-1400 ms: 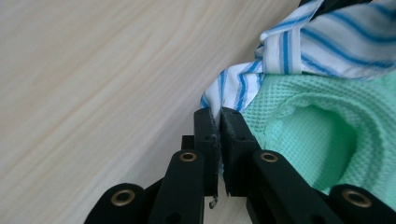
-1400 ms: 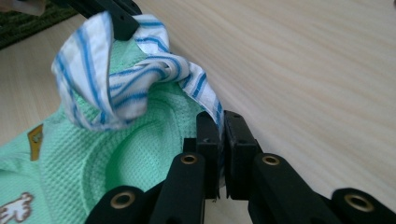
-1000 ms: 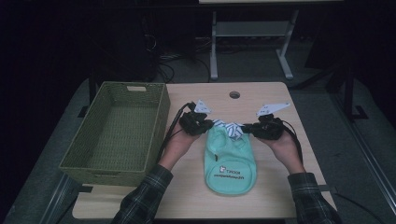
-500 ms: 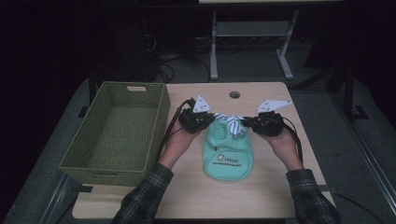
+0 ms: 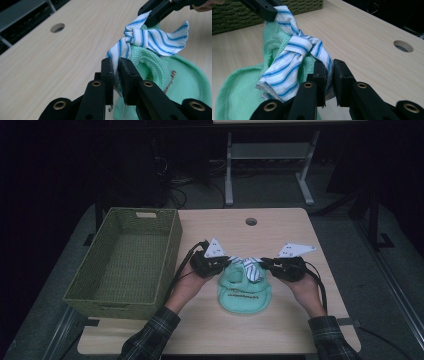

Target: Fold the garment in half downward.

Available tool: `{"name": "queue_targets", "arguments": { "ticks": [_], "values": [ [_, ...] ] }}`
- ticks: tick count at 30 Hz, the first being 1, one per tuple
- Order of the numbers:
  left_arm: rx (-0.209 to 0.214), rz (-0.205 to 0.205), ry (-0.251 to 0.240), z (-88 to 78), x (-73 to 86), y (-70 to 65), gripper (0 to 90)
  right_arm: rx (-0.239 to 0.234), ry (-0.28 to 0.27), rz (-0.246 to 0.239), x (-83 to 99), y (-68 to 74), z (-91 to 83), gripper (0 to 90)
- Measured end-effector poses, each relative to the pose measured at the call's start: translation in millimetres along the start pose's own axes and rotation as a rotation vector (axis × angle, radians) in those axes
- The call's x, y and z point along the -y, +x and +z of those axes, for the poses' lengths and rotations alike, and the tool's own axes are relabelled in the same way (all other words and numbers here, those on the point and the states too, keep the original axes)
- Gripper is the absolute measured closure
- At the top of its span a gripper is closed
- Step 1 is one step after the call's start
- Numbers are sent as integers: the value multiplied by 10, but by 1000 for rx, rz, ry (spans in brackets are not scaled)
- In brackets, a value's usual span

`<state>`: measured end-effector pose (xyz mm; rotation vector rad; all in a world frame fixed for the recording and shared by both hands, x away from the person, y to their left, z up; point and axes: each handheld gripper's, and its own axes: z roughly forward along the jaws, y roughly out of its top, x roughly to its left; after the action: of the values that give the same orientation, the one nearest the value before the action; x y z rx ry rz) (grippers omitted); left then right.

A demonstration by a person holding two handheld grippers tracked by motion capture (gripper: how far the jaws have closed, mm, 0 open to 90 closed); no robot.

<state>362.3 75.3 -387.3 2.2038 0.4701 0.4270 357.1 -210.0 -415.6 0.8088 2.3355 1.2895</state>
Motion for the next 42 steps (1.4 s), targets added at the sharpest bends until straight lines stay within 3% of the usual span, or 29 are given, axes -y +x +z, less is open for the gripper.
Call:
{"name": "queue_targets", "arguments": {
  "ticks": [10,18,22,30,38,42],
  "values": [
    [74,-39,0,-75,83,-68,776,-65,-2,6,82,90,-79,798],
    [131,-56,32,-145,187,-144,729,-129,-5,9,109,181,-135,768],
    [174,-86,43,-144,233,-171,697,-152,5,12,135,209,-160,742],
    [226,-104,72,-95,296,-262,620,-213,30,44,214,234,-196,716],
    [246,-102,88,-150,361,-340,759,-254,46,45,292,312,-260,717],
    [236,-96,100,-172,399,-363,795,-272,63,42,348,374,-273,707]
  ]
}}
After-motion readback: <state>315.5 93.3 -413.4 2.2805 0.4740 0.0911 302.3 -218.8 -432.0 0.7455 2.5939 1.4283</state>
